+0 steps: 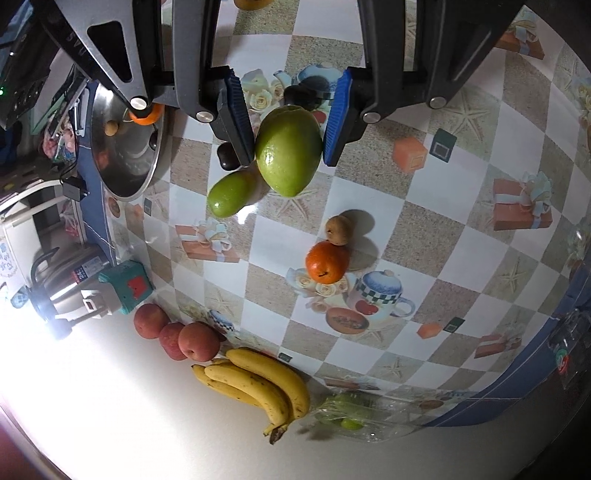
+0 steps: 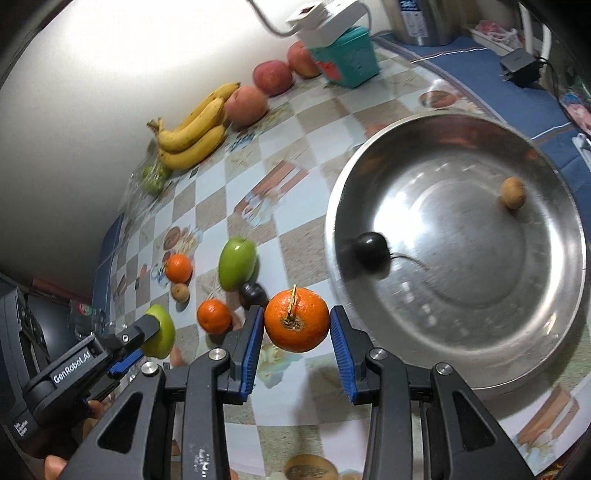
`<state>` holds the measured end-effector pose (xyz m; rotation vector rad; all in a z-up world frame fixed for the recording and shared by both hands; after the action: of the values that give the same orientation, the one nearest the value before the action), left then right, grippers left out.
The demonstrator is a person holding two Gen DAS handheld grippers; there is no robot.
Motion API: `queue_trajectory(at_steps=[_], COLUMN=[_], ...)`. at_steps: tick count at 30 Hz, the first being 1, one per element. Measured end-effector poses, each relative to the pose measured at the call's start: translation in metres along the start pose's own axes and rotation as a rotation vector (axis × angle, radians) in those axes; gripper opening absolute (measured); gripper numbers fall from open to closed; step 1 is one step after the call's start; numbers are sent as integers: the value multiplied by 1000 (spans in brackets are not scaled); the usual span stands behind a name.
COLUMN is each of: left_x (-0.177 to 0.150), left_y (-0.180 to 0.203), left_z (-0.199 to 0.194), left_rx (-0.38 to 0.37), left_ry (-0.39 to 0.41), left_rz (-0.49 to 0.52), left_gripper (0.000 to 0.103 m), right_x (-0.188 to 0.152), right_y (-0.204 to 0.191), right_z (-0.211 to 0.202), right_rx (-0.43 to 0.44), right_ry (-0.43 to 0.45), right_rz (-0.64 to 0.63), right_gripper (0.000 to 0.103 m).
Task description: Organize fruits
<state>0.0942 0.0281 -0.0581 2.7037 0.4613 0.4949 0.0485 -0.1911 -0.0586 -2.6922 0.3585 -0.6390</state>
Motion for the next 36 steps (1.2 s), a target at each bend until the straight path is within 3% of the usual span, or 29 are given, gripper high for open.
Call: queue_trajectory(at_steps=[15,25,31,36], left_x=[-31,-71,-95,-103], left_y=[50,109,148,161], left_z=[11,25,30,44], left_rx=[-26,-95,-153,-129], left_ry=[-35,-74,-77,-80], left_rz=[132,309,405,445], left_gripper=[41,41,34,34], right_x=[8,4,2,2], right_y=[74,129,143,144], right_z=[-22,-36,-39,-36], right_rx=[-106,-161,-180,-182], right_ry=[39,56,61,49], right_rz=[167,305,334,327], right_gripper=[38,38,38,38])
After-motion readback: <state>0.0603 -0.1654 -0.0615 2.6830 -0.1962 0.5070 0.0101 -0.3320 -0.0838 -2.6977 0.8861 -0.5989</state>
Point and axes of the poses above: each gripper's, at about its wrist camera, not at the fingertips, and z roughly the way its jaws point, y to its right, x to its top, the point moved 6 cm from there along z, roughly the way its jaws point, and after that the axes turned 9 degrees about -z, right-handed, at the moved point
